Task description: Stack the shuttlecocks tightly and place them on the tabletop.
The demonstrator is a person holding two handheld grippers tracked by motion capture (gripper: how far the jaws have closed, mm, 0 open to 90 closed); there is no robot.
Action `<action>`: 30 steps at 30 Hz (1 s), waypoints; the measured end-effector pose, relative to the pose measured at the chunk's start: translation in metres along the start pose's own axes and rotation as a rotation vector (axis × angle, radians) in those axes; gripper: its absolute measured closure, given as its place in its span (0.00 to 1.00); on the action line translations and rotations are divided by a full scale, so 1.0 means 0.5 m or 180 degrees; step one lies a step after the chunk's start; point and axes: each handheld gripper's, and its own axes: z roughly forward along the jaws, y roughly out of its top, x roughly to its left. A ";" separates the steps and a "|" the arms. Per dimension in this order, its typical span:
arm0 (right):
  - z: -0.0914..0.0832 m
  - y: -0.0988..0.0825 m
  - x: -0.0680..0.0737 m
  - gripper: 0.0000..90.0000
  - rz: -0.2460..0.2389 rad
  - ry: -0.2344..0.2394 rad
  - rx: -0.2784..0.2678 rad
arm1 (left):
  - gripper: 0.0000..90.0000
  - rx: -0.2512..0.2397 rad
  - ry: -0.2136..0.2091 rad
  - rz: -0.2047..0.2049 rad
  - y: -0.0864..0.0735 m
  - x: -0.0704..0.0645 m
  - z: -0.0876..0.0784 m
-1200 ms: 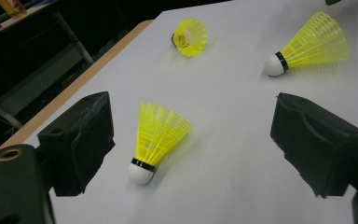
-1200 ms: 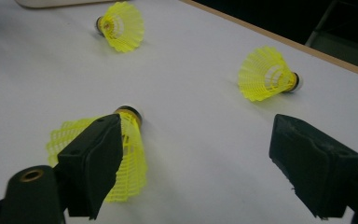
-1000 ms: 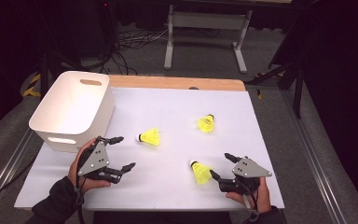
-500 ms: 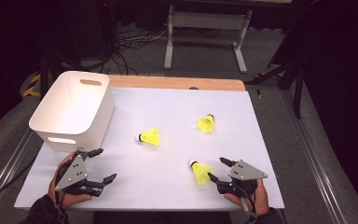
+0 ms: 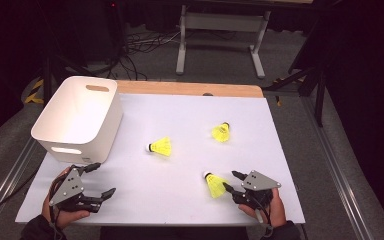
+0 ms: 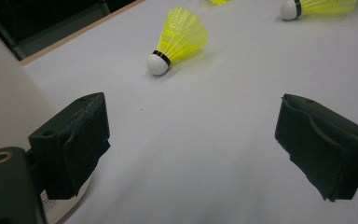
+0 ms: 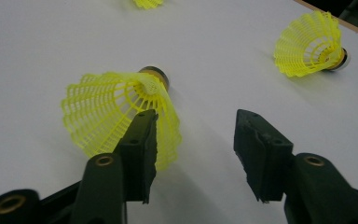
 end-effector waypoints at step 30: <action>0.011 0.006 -0.003 1.00 -0.0131 0.0094 -0.0059 | 0.12 0.0058 -0.0128 0.0016 -0.002 -0.001 0.012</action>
